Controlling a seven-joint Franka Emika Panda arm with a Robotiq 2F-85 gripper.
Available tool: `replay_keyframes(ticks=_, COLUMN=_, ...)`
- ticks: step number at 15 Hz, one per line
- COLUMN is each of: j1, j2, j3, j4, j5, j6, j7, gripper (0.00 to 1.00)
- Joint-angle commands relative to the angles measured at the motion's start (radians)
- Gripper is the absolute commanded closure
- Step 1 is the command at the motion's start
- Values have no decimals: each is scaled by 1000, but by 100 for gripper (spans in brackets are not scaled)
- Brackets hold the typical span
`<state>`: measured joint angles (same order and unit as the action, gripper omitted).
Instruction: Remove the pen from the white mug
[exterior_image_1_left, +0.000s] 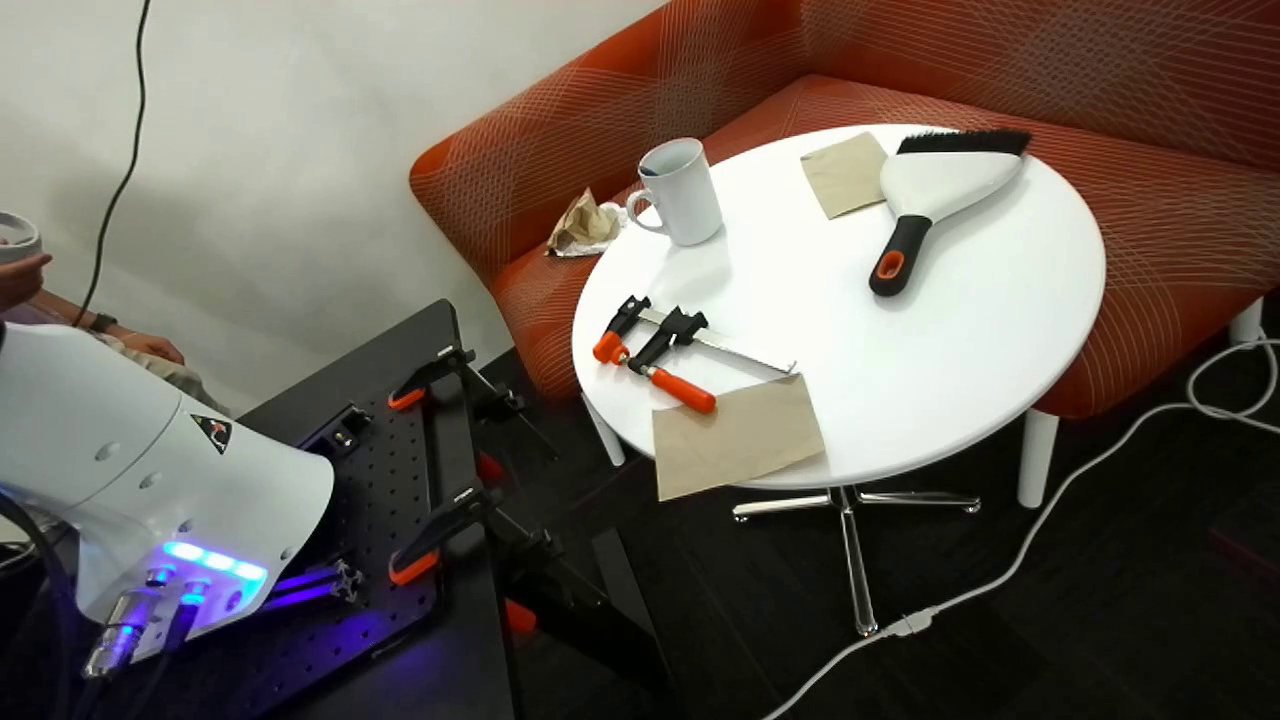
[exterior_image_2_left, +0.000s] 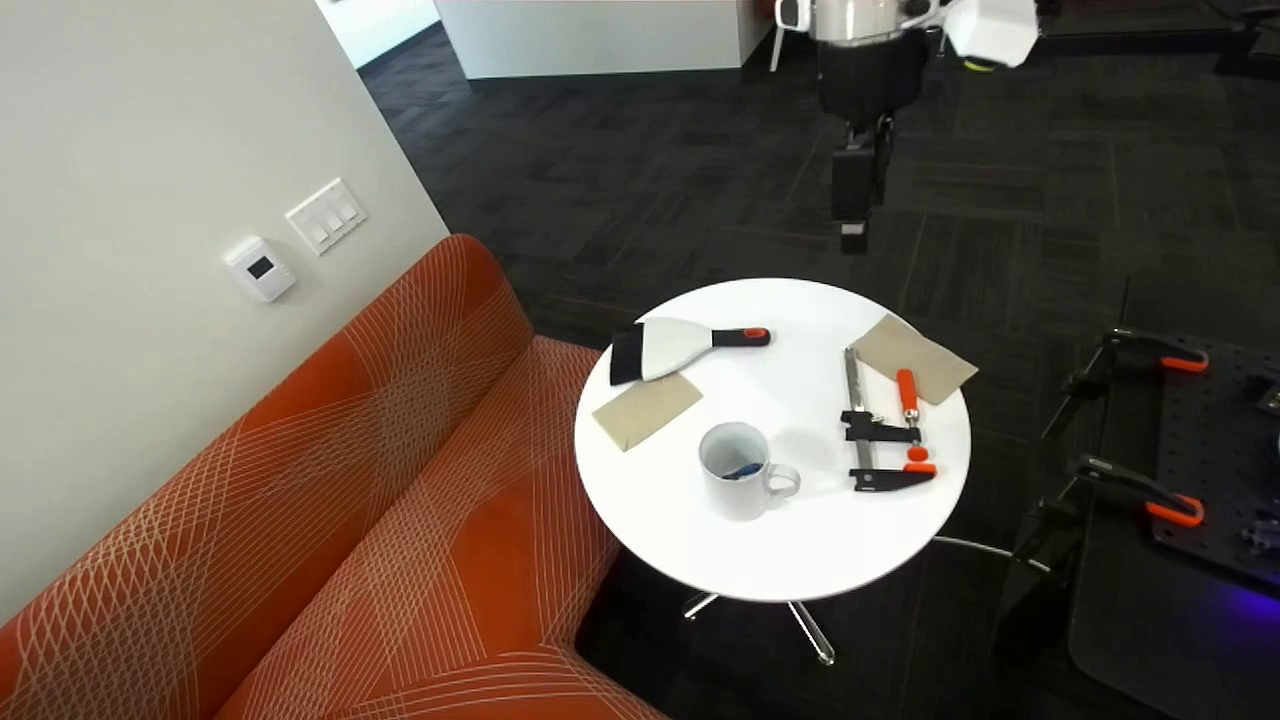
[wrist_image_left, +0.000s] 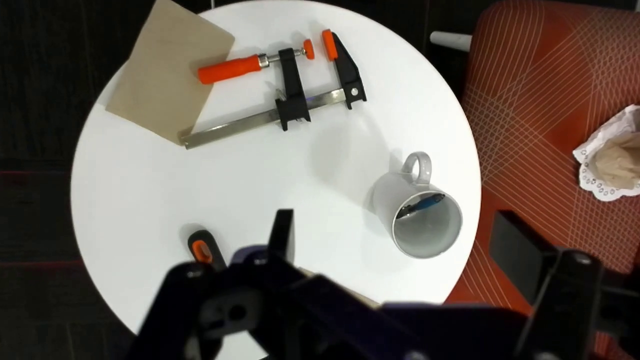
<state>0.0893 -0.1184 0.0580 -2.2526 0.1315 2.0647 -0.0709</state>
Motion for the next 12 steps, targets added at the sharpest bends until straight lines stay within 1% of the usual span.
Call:
replay_keyframes(ticks=1, j1=20, j2=125, j3=40, j4=72, j5=20, j6=86, j7=107, gripper=0)
replay_keyframes(ticks=4, j1=44, j2=217, j3=71, j4=115, j5=17, j6=145, j7=209, gripper=0)
replay_keyframes(ticks=7, j1=70, j2=308, j3=87, j4=172, j5=10, j6=156, j7=291, gripper=0)
replay_keyframes(ticks=12, j1=111, j2=453, j3=78, j4=272, j5=-21, j6=178, j7=397, gripper=0)
